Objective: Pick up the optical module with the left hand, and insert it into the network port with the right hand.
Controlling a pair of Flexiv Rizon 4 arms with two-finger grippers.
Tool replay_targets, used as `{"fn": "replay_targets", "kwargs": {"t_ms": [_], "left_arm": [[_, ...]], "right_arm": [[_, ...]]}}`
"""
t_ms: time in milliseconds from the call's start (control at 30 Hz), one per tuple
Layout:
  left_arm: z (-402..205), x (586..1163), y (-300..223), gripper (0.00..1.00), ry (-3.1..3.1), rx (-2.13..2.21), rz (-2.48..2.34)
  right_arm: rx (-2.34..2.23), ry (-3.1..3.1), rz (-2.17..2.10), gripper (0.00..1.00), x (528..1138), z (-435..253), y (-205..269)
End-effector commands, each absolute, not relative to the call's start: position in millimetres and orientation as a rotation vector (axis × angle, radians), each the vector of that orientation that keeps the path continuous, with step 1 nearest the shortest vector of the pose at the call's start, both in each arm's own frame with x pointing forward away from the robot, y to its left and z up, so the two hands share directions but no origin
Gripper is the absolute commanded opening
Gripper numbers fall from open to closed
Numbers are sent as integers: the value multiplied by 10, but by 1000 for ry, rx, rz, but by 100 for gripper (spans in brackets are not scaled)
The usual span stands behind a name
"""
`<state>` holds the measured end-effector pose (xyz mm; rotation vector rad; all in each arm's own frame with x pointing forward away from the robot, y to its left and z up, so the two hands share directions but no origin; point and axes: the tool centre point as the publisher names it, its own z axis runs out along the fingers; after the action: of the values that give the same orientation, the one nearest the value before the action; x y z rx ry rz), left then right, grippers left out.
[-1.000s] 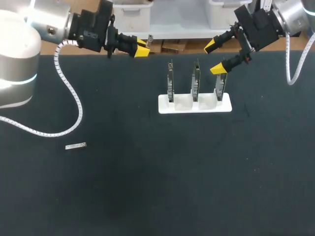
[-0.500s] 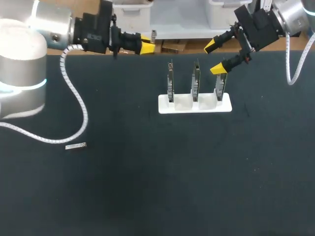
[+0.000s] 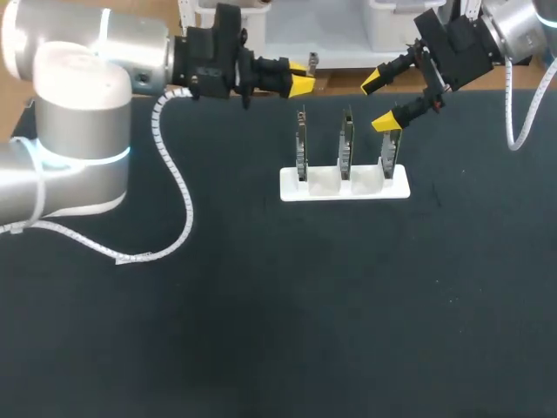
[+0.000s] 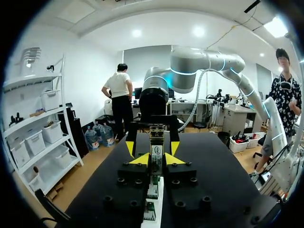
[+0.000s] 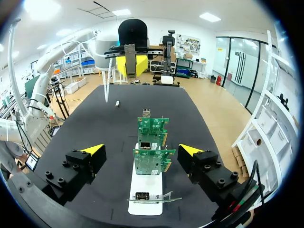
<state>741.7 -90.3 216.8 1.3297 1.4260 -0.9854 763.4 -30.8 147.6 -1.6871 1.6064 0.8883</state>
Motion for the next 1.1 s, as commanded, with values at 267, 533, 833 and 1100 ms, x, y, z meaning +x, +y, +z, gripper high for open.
{"fn": "replay_targets", "kwargs": {"t_ms": [267,533,833,1100], "left_arm": [[2036,7582,-1219,0,1413,1367,-1020],[1953,7582,-1258,0,1437,1338,-1050],[1857,7564,-1288,0,1454,1313,-1088],[1782,7570,-1344,0,1471,1305,-1098]], "right_arm": [[-1687,1604,890,100,7638,1473,-311],[-1687,1604,890,100,7638,1473,-311],[-1687,1604,890,100,7638,1473,-311],[-1687,1604,890,100,7638,1473,-311]]}}
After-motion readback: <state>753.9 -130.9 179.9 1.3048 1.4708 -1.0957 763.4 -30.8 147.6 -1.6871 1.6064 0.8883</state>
